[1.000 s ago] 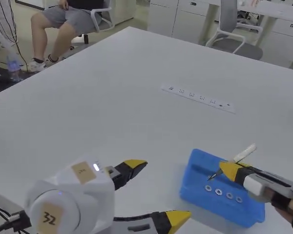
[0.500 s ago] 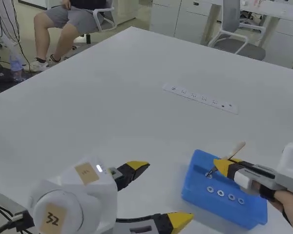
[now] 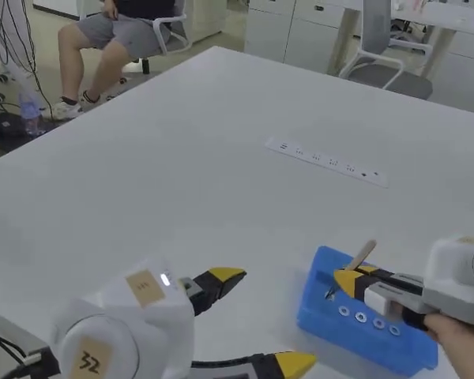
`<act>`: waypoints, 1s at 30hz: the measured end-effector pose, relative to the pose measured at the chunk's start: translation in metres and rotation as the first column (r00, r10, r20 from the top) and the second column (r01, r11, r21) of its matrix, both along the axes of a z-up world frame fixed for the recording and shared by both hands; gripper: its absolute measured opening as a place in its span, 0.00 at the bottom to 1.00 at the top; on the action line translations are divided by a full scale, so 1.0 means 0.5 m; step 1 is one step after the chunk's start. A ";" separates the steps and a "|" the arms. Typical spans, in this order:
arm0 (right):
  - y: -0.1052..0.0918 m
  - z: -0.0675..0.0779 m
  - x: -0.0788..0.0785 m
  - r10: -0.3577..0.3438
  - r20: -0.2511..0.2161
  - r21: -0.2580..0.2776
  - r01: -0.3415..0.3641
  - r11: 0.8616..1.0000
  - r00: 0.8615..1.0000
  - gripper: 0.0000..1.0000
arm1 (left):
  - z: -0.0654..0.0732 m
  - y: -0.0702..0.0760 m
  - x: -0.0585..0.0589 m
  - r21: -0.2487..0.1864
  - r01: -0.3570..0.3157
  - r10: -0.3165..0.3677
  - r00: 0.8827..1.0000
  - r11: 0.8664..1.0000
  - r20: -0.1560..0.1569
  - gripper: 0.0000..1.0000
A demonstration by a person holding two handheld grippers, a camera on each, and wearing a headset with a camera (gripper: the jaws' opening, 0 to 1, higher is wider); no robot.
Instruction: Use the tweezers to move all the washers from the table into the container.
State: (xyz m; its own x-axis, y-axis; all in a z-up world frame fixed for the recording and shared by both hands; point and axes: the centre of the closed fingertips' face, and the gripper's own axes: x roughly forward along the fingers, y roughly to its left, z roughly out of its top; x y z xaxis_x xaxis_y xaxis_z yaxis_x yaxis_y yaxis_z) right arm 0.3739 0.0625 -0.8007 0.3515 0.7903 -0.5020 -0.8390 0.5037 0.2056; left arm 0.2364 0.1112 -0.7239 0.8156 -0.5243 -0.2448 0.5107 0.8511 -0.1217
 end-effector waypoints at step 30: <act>-0.014 0.005 -0.019 0.037 0.096 -0.032 -0.034 0.999 0.995 0.04 | 0.004 -0.002 -0.002 -0.008 -0.003 0.003 1.000 1.000 0.007 0.68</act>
State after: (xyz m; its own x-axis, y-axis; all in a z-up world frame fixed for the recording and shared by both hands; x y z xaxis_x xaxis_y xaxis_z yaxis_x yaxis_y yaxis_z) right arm 0.3643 0.0557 -0.7984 0.3714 0.7884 -0.4905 -0.8718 0.4779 0.1080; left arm 0.2356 0.1103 -0.7218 0.8189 -0.5239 -0.2345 0.5091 0.8516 -0.1249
